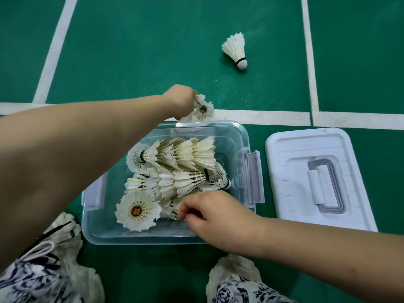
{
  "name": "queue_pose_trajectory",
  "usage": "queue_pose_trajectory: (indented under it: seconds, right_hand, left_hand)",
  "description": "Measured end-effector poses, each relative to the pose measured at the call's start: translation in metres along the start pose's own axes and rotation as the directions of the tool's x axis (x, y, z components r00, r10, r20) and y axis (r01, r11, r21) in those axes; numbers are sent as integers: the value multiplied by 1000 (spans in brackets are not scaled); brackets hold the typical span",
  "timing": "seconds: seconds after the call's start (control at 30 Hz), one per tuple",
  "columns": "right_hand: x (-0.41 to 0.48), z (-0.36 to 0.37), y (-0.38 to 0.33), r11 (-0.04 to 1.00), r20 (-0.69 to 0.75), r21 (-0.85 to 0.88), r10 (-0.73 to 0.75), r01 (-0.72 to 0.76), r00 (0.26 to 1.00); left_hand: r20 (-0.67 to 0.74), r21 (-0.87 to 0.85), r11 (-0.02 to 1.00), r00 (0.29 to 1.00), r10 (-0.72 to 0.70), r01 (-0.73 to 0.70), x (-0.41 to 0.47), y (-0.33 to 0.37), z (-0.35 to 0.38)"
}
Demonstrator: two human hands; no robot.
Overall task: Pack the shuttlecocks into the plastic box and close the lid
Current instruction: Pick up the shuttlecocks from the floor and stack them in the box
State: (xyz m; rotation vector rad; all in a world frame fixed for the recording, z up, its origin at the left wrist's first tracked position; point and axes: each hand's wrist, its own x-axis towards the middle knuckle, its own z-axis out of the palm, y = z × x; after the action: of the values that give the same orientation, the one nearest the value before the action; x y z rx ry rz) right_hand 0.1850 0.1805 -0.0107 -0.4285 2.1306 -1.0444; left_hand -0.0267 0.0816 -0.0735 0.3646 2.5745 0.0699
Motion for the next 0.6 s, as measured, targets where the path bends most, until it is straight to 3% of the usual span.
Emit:
queue_pose_trajectory:
  seconds: [0.1, 0.2, 0.37, 0.5, 0.6]
  right_hand:
    - [1, -2, 0, 1000, -17, 12, 3, -3, 1000]
    - [3, -4, -1, 1000, -38, 18, 6, -5, 999]
    - [8, -17, -2, 998, -125, 55, 2, 5, 992]
    - [9, -38, -6, 991, -314, 128, -1, 43, 950]
    - [9, -55, -16, 976, -521, 187, 2, 112, 854]
  left_hand:
    - [-118, 8, 1000, 993, 2, -1, -2, -3, -1]
    - [-253, -104, 995, 967, -31, 5, -7, -8, -11]
    - [-516, -186, 978, 856, -19, -90, -28, -17, -41]
    - [-638, -246, 955, 769, -31, -165, -57, -23, -65]
    - [-689, -284, 934, 724, -39, -219, -83, -25, -81]
